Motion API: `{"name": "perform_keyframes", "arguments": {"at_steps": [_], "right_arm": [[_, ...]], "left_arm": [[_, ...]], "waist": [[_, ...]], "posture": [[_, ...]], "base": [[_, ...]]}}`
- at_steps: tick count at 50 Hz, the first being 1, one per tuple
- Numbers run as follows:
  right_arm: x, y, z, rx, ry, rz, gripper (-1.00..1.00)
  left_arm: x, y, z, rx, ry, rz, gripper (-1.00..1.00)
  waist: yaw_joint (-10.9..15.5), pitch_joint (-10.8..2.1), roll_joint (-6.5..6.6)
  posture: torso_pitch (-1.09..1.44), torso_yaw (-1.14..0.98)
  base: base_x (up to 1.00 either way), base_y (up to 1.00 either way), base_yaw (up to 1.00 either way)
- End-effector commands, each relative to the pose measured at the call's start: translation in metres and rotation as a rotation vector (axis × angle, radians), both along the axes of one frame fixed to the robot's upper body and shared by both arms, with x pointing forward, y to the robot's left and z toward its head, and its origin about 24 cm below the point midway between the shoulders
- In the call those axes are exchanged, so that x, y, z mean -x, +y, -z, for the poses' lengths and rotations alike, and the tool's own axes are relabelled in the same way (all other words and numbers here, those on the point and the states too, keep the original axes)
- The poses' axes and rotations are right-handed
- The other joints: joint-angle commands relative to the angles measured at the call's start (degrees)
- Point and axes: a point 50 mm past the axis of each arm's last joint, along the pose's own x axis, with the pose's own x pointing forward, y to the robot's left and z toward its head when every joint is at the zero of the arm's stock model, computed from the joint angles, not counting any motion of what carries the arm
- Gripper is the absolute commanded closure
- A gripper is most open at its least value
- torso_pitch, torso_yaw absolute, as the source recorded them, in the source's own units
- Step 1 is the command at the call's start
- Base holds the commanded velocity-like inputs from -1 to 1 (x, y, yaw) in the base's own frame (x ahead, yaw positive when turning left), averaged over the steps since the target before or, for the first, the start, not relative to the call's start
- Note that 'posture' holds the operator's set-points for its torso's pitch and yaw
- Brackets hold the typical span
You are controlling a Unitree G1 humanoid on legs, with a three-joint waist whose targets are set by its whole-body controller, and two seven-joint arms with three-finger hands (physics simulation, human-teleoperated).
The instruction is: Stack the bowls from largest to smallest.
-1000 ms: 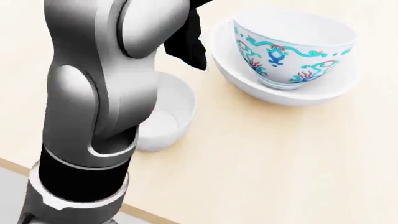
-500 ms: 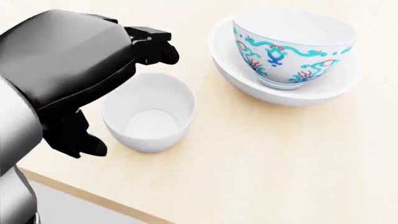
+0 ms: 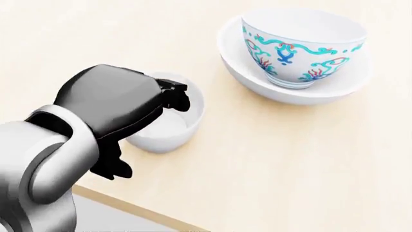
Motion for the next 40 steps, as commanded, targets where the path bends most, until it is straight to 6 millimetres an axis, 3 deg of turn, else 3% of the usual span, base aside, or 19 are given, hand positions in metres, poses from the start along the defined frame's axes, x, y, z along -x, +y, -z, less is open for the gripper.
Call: {"name": "perform_keyframes", "arguments": {"at_steps": [1, 10, 22, 31, 34, 38, 40], "right_arm": [[0.004, -0.001, -0.008, 0.013, -0.059, 0.013, -1.00], [0.004, -0.002, -0.006, 0.010, -0.058, 0.014, -1.00], [0.004, -0.003, -0.004, 0.005, -0.058, 0.019, -1.00], [0.005, -0.004, -0.004, 0.002, -0.058, 0.023, -1.00], [0.004, -0.005, -0.004, 0.003, -0.060, 0.024, -1.00], [0.005, -0.005, -0.005, 0.006, -0.060, 0.027, -1.00], [0.006, -0.007, -0.006, 0.006, -0.061, 0.028, -1.00]], "left_arm": [[0.003, -0.003, -0.012, 0.012, -0.080, 0.011, -0.25], [-0.004, -0.011, -0.009, -0.003, -0.057, 0.018, -0.07], [-0.012, -0.006, 0.006, -0.015, -0.027, -0.006, 0.14], [-0.019, -0.004, 0.006, -0.007, -0.029, -0.024, 0.51], [-0.021, -0.003, -0.002, 0.003, -0.050, -0.027, 0.64], [-0.021, -0.001, -0.028, 0.044, -0.107, -0.029, 1.00], [-0.022, -0.002, -0.039, 0.069, -0.121, -0.026, 1.00]], "waist": [[0.00, -1.23, -0.16], [-0.04, -1.41, -0.20], [-0.03, -1.61, 0.07], [-0.25, -1.63, 0.14], [-0.36, -1.64, 0.14], [-0.37, -1.68, 0.13], [-0.38, -1.61, 0.08]], "posture": [[0.00, 0.00], [0.00, 0.00], [0.00, 0.00], [0.00, 0.00], [0.00, 0.00], [0.00, 0.00], [0.00, 0.00]], "base": [[0.00, 0.00, 0.00], [0.00, 0.00, 0.00], [0.00, 0.00, 0.00], [0.00, 0.00, 0.00], [0.00, 0.00, 0.00], [0.00, 0.00, 0.00], [0.00, 0.00, 0.00]]}}
